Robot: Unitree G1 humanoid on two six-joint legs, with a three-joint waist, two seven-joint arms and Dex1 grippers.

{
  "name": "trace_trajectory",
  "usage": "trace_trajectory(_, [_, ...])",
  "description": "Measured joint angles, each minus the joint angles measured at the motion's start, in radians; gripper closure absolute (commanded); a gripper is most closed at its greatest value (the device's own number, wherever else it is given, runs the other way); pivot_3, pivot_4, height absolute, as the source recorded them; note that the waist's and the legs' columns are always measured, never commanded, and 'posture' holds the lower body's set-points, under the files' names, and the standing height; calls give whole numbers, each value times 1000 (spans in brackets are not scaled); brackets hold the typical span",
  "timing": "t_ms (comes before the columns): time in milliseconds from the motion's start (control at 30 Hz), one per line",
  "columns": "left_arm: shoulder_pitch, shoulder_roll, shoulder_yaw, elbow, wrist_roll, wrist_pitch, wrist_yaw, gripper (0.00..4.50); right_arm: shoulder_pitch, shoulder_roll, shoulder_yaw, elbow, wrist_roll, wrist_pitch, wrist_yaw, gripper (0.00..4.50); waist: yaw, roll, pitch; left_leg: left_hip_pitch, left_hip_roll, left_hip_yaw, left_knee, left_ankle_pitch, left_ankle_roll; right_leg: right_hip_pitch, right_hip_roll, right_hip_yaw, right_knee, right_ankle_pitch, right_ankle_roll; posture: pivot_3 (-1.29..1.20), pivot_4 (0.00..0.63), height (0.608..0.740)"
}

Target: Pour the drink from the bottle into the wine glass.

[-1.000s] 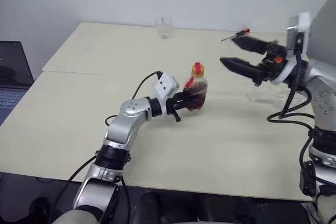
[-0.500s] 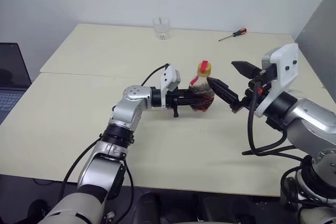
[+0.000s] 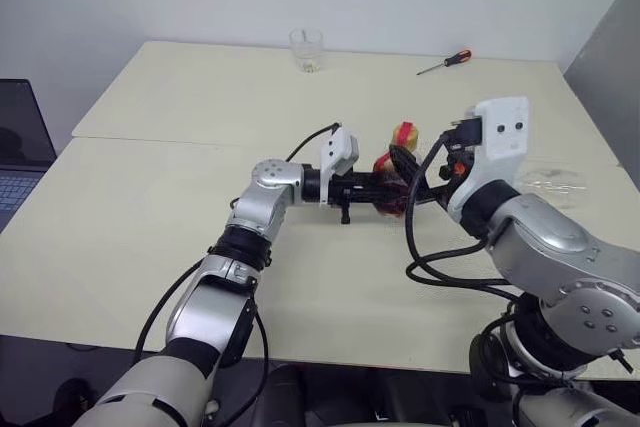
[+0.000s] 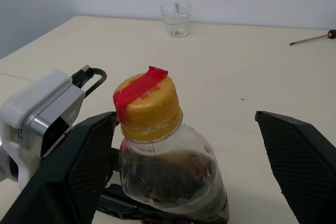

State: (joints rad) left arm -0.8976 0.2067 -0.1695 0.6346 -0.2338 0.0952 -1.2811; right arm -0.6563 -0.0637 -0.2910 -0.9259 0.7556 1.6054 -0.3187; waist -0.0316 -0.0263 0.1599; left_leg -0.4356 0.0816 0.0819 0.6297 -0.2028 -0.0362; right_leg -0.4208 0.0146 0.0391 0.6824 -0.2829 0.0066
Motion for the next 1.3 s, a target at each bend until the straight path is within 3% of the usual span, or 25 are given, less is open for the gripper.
trace_trajectory(267, [0,-1,0,18,11,-16,-2,3868,-29,34,2,-1,-62,0,5,0,0,0,0,0,0,0,0,0,0,0,0,-1,1,0,0,0,150,740])
trace_trajectory(367, [0,-2,0,19,14,-18,1,3869,-29,41,5,-1,-75,0,16,541,0,0,0,0,0,0,0,0,0,0,0,0,1,0,0,0,150,740])
trace_trajectory(633, [1,-3,0,19,19,-18,4,3869,-30,67,22,-1,-78,0,56,3206,-1,0,0,0,0,0,0,0,0,0,0,-1,1,0,0,0,150,740])
trace_trajectory(833, [1,-3,0,11,20,-18,6,3869,-34,13,22,1,-86,-4,129,3284,0,0,0,0,0,0,0,0,0,0,0,-1,1,0,0,0,150,740])
trace_trajectory(900, [1,-3,3,-5,14,-17,7,3869,-42,-73,32,12,-64,-28,212,3284,-1,0,0,0,-1,0,0,0,0,0,0,-1,0,0,0,0,150,740])
trace_trajectory(1033, [10,17,26,-76,-4,5,12,3885,-65,-335,45,185,-5,-237,578,3284,-2,0,0,1,-1,1,0,0,1,1,0,-1,-1,0,0,0,150,740])
trace_trajectory(1100, [44,26,26,-120,-6,28,19,3886,-66,-493,118,347,-24,-419,844,3284,-2,0,0,2,-1,1,0,0,1,2,1,-1,-1,0,0,0,150,740])
trace_trajectory(1200, [90,31,19,-152,-6,57,30,3888,-85,-602,232,535,-86,-617,1115,3284,-4,0,0,2,-1,1,0,0,1,1,2,0,0,0,0,0,150,740])
trace_trajectory(1300, [141,45,18,-228,-8,100,51,3888,-155,-634,329,758,-148,-820,1387,3284,-7,0,0,2,-1,0,1,0,1,1,2,1,1,0,0,0,150,740])
